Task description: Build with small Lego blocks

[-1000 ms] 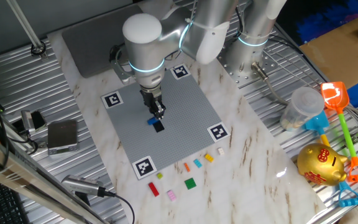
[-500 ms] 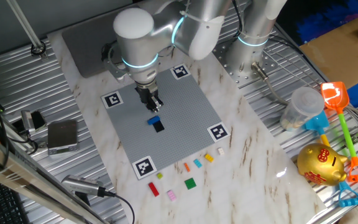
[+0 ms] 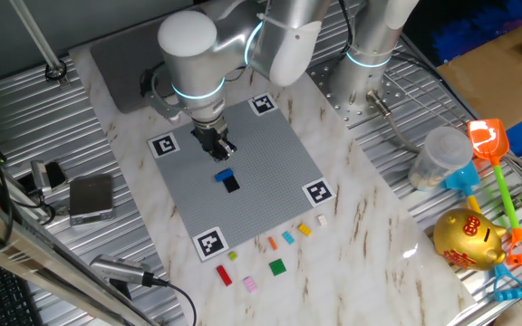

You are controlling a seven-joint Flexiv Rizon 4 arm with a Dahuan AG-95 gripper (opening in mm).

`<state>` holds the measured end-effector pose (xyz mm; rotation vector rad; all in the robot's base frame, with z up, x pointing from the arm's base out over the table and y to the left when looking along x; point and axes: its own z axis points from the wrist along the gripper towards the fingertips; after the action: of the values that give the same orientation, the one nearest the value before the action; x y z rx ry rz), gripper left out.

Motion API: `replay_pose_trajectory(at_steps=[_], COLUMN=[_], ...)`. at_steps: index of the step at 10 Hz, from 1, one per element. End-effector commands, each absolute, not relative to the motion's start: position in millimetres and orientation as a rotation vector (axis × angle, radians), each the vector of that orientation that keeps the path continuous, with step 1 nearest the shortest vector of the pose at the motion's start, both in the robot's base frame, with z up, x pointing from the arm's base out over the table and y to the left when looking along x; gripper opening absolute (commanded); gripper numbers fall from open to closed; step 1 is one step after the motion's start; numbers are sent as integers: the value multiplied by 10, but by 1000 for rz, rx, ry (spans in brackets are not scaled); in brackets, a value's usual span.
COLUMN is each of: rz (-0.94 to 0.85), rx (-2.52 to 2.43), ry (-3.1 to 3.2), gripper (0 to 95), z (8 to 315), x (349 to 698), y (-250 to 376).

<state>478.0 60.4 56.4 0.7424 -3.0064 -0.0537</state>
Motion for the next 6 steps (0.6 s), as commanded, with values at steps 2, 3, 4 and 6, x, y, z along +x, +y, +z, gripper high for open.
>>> replay_pose_trajectory(at_steps=[2,3,4,6], rz=[-27,-34,-39,-32], rx=[1050,1051,1070,1179], ry=[-2890,-2896,-2892,-2840], gripper=[0,0,0,0], z=[563,563,563,563], x=[4789,4789,4789,4789], y=[604,604,604,604])
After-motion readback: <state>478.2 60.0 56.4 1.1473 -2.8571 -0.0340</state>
